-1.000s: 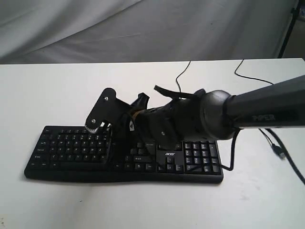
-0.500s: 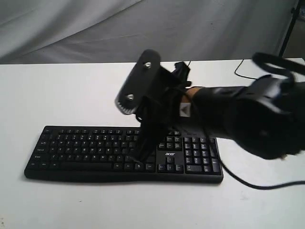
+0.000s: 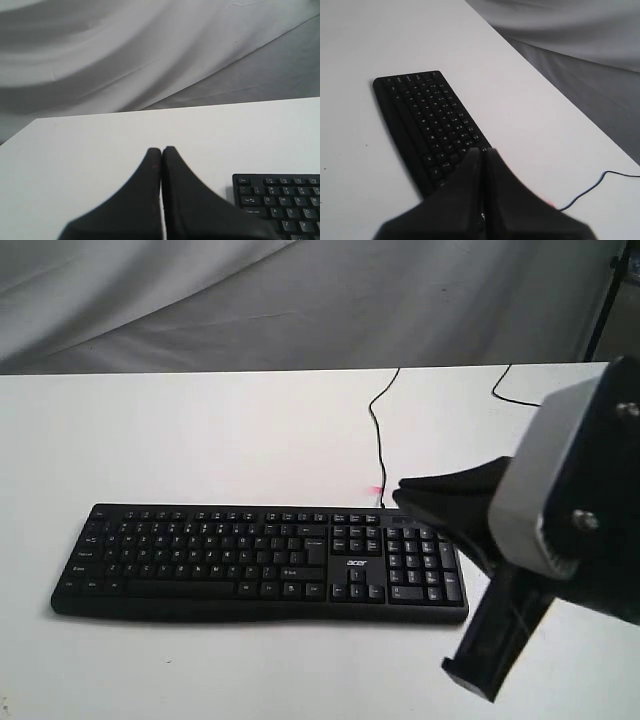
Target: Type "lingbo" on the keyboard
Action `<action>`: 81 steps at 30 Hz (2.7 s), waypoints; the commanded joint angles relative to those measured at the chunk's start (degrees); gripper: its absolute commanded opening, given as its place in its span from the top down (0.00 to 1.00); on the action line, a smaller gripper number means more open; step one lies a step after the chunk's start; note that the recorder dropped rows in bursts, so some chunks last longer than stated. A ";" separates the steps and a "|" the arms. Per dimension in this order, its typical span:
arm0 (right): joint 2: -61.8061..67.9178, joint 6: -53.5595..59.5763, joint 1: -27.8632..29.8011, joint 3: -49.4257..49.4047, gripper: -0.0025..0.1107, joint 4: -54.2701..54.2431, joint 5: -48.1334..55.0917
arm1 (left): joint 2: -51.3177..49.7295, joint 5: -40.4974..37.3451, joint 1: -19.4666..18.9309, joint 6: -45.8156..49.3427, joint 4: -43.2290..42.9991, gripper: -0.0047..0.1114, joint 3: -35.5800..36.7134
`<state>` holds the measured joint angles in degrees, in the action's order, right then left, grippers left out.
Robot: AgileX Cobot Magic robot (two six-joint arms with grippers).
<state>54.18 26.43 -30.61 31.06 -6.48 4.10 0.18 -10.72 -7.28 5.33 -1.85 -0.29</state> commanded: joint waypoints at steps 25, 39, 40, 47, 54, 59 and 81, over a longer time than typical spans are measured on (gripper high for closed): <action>-20.51 -0.49 12.20 -4.10 0.98 0.14 5.63 | -0.18 0.24 0.22 -0.16 0.03 0.95 0.29; -40.60 -0.49 26.11 -15.43 0.98 0.14 5.63 | -0.18 0.24 0.22 -0.16 0.03 0.95 0.29; -41.66 -0.49 26.11 -16.16 0.98 0.14 5.63 | -0.18 0.24 0.22 -0.16 0.03 0.95 0.29; -45.06 -0.49 26.11 -22.41 0.98 0.14 5.63 | -0.18 0.24 0.22 -0.16 0.03 0.95 0.29; -45.06 -1.50 26.11 -27.72 0.98 0.14 -0.49 | -0.18 0.24 0.22 -0.16 0.03 0.95 0.29; -45.06 -4.41 26.11 -31.06 0.98 0.14 -5.62 | -0.18 0.24 0.22 -0.16 0.03 0.95 0.29; -51.93 -4.17 26.11 -31.06 0.98 0.14 1.33 | -0.18 0.24 0.22 -0.16 0.03 0.95 0.29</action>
<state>2.56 22.32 -5.05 0.21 -6.59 5.01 0.18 -10.72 -7.28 5.33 -1.85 -0.29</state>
